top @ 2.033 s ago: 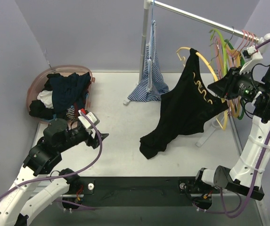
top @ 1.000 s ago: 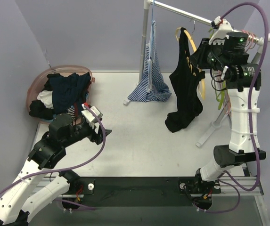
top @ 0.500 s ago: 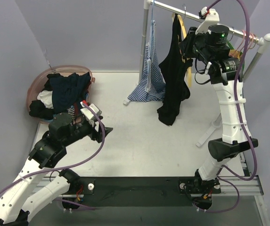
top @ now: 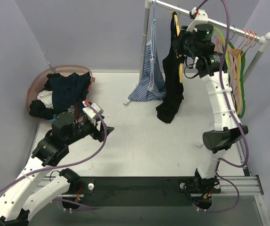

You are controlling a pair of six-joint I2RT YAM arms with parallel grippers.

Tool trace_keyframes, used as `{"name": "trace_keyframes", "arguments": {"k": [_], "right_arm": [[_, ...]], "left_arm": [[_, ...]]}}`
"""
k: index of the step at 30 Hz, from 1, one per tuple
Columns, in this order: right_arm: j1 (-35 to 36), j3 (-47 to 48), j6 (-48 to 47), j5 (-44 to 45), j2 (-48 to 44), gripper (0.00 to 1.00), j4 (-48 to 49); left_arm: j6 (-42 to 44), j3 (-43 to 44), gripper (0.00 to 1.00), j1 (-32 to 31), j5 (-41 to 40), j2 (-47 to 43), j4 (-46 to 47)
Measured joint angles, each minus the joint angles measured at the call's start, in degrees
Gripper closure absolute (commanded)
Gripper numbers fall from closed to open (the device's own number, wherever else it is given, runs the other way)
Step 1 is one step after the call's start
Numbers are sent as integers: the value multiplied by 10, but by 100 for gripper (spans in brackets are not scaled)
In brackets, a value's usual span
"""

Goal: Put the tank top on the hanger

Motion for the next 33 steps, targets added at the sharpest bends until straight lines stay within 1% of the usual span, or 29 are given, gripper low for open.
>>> {"name": "trace_keyframes", "arguments": {"k": [7,9,12,13,15,16,18,19,21,22,23,24,26,29,30,31,33], "right_arm": [[7,-5,3,-19,2,100,13],[11,-7,3,-23,4,98,20],[20,-10,1,-26,5,86,26],[25,-10,-1,-26,6,80,28],[35,-12,-6,-26,6,72,32],[40,-13,-8,-26,6,63,35],[48,-19,-19,-27,6,51,44],[50,-23,-21,-27,4,42,47],[55,-37,-33,-29,-2,36,51],[56,-52,-43,-29,-10,29,53],[56,-70,-51,-30,-22,25,51],[55,-89,-57,-30,-37,20,49],[55,-129,-78,-33,-76,16,46],[48,-181,-115,-53,-152,4,35],[42,-197,-127,-76,-183,2,31],[29,-210,-138,-111,-212,1,24],[-11,-234,-155,-178,-266,0,16]], "left_arm": [[-5,0,22,1,0,0,2],[-7,0,21,1,0,-1,2],[-8,0,22,2,0,-5,2],[-8,0,22,2,0,-6,2],[-8,0,22,2,0,-6,2],[-11,0,22,2,0,-6,2],[-16,0,22,2,0,-5,2],[-19,0,22,2,0,-5,2],[-25,2,21,2,0,-4,2],[-29,3,21,2,0,-4,2],[-33,6,18,2,0,-3,2],[-37,9,17,2,0,-3,2],[-44,15,15,2,0,-1,2],[-59,31,12,2,-1,0,0],[-64,38,11,2,-2,0,0],[-69,44,7,2,-3,-2,-1],[-79,54,5,2,-5,-6,-3]]}}
